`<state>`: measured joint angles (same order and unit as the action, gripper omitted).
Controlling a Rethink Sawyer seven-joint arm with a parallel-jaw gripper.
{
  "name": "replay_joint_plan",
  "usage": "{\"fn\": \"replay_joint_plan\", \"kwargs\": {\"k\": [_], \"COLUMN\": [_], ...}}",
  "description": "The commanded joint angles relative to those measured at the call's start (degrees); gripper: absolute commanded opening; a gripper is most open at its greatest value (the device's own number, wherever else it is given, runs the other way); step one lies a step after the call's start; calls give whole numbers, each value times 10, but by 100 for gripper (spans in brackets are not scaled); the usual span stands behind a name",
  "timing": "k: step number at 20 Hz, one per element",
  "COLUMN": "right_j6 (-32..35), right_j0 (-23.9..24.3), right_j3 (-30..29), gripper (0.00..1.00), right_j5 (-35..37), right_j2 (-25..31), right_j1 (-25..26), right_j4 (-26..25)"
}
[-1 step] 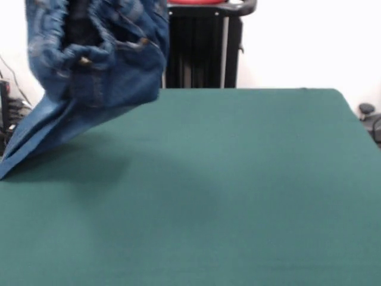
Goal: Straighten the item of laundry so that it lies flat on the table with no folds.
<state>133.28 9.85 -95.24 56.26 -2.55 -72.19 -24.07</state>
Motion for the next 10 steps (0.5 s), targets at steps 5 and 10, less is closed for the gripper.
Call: {"fn": "replay_joint_plan", "kwargs": {"k": [5, 10], "right_j6": [216, 302], "right_j0": [-82, -140], "right_j3": [-114, -94], "gripper": [0, 0], "right_j5": [-84, -114], "right_j2": [-22, -54], "right_j1": [66, 117], "right_j4": [56, 46]}}
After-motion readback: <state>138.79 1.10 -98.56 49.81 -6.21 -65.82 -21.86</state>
